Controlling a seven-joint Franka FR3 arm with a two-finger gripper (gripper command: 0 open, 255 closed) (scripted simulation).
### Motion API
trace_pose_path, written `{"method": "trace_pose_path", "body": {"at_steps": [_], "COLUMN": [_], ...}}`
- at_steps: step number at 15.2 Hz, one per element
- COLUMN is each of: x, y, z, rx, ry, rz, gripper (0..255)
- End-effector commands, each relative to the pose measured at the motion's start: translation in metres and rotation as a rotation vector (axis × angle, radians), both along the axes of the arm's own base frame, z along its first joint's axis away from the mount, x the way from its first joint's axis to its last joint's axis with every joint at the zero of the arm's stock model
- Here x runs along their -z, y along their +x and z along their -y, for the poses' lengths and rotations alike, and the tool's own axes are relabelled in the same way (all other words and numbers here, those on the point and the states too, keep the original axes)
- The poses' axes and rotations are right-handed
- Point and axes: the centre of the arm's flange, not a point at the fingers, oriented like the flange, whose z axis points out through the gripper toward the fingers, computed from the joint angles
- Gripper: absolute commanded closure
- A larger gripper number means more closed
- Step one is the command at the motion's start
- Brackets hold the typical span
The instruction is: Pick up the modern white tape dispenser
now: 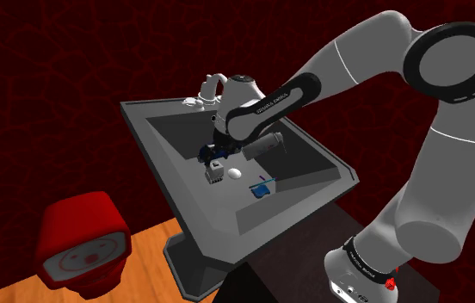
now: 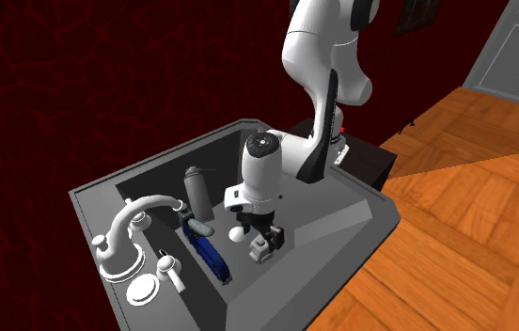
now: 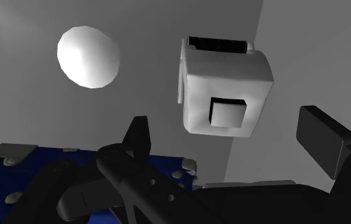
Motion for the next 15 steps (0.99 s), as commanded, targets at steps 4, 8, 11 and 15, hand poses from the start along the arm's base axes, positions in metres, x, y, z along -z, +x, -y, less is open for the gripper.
{"method": "trace_pose_path", "body": {"at_steps": [4, 8, 11, 15], "x": [0.027, 0.040, 0.040, 0.040], "y": [0.002, 0.002, 0.001, 0.002], "z": [-0.003, -0.003, -0.003, -0.004], "rx": [-0.001, -0.001, -0.001, -0.001], "ry": [0.000, 0.000, 0.000, 0.000], "rz": [0.001, 0.001, 0.001, 0.001], "gripper": [0, 0, 255, 255]}}
